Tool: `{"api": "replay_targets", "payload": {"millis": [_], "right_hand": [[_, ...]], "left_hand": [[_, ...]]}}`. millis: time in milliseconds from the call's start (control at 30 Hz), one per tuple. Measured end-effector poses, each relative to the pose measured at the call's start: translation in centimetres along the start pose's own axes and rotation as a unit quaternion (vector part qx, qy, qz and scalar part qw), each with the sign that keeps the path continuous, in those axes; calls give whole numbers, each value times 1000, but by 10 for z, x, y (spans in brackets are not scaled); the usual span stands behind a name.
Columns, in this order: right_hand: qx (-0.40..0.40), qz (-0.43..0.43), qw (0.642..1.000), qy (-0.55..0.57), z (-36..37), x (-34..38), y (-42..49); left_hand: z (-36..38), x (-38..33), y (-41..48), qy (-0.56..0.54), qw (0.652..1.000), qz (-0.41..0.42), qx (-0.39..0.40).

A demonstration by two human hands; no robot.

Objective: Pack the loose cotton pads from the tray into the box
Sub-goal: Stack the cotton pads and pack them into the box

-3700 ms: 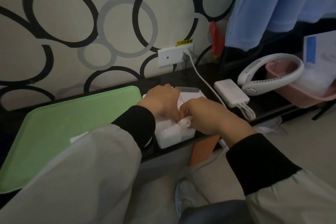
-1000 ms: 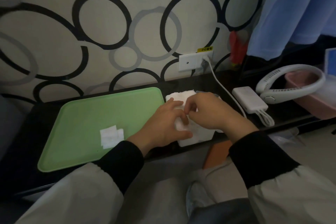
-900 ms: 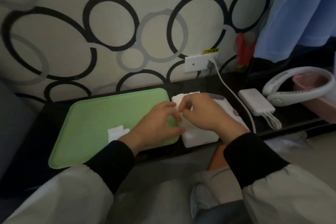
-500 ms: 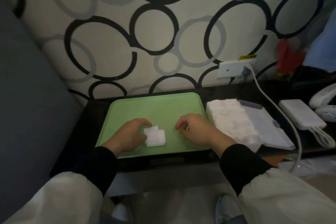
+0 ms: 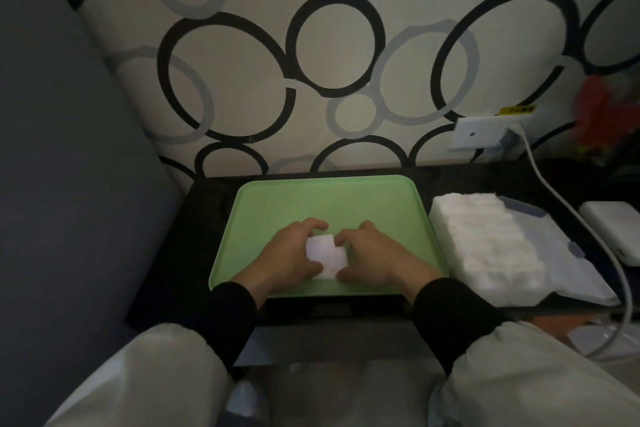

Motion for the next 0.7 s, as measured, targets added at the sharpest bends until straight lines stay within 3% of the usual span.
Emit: {"api": "replay_targets", "payload": {"millis": [333, 533, 633, 700], "right_hand": [[-23, -21, 989, 146, -5, 0, 8], [-21, -22, 927, 374, -15, -8, 5], [-31, -9, 903, 429, -22, -13, 1], [-33, 6, 886, 463, -25, -17, 0]], "left_hand": [[-5, 6, -1, -181, 982, -12, -57], [-19, 7, -7, -380, 919, -55, -89], [-25, 8, -9, -462, 878, -84, -96], [-28, 9, -11, -475, 869, -95, -103]]}}
Point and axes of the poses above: each hand's wrist, its own y-axis towards the middle knuckle, its own z-axis out of the palm, x = y × z, the point moved 3 cm from there along y, towards the middle knuckle, and after that the axes turned 3 degrees about z, right-handed, at the moved point
